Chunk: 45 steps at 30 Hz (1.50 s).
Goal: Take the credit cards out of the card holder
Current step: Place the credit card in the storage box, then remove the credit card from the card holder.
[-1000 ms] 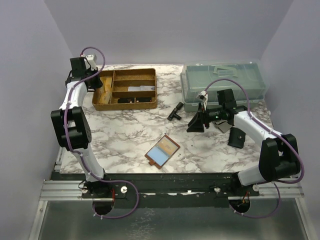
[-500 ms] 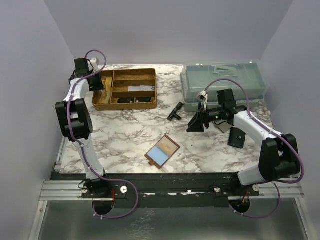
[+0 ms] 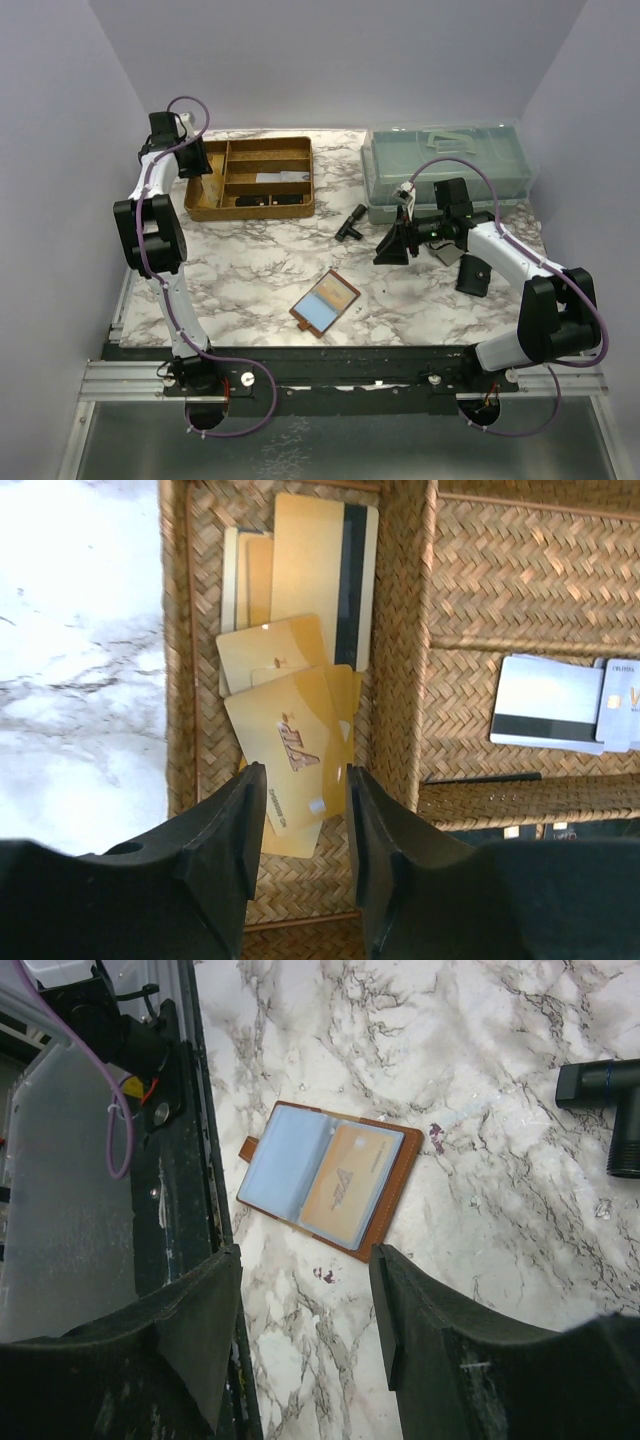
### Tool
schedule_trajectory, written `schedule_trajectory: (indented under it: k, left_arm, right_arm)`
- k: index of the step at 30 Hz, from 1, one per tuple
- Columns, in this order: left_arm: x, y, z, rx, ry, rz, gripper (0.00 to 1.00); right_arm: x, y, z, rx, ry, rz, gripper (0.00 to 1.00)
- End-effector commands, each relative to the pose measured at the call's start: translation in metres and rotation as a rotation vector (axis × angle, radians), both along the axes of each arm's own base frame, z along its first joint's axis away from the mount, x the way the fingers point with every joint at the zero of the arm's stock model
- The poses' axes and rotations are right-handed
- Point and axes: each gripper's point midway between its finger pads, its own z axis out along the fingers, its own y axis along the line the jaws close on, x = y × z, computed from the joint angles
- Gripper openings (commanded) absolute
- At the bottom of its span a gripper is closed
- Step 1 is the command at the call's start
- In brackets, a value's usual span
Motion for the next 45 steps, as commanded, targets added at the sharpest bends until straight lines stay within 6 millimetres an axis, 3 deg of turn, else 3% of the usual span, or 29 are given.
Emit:
schedule_trajectory:
  k: [1,7,12,14,15,16,23,31,35,37,39,45]
  left_arm:
    - [0.01,0.02,0.035,0.051,-0.064,0.085,0.44]
    - [0.01,0.017,0.082,0.005,-0.171,0.152,0.48]
    - [-0.009,-0.005,0.103,-0.22,-0.239,0.194,0.58]
    - [-0.019,-0.013,0.11,-0.33,-0.279,0.209,0.73]
    - [-0.025,-0.017,0.112,-0.383,-0.3,0.212,0.93]
    - [-0.026,-0.018,0.121,-0.431,-0.354,0.213,0.98]
    - [-0.058,-0.05,0.134,-0.632,-0.378,0.146,0.99]
    - [-0.096,-0.126,0.145,-0.555,-0.382,-0.026,0.99]
    - [-0.128,-0.195,0.148,-0.544,-0.374,-0.181,0.99]
    - [-0.144,-0.218,0.146,-0.555,-0.368,-0.22,0.99]
    - [-0.156,-0.226,0.142,-0.586,-0.37,-0.219,0.99]
    - [-0.182,-0.224,0.122,-0.681,-0.4,-0.172,0.99]
  right_arm:
    - [0.007,-0.001,0.003,-0.018,-0.05,-0.008,0.61]
    - [0.007,-0.002,0.004,-0.024,-0.068,-0.007,0.61]
    - [0.006,-0.003,0.007,-0.024,-0.099,-0.003,0.61]
    - [0.006,-0.003,0.009,-0.022,-0.11,0.0,0.61]
    - [0.005,-0.003,0.009,-0.02,-0.117,0.002,0.61]
    - [0.006,-0.003,0.01,-0.019,-0.123,0.002,0.61]
    - [0.006,-0.005,0.012,-0.022,-0.146,0.009,0.61]
    - [0.005,-0.009,0.018,-0.015,-0.195,0.015,0.61]
    - [0.005,-0.012,0.023,-0.013,-0.234,0.022,0.61]
    - [0.005,-0.015,0.026,-0.011,-0.256,0.023,0.61]
    - [0.004,-0.017,0.028,-0.003,-0.274,0.026,0.61]
    - [0.004,-0.02,0.025,-0.01,-0.294,0.03,0.61]
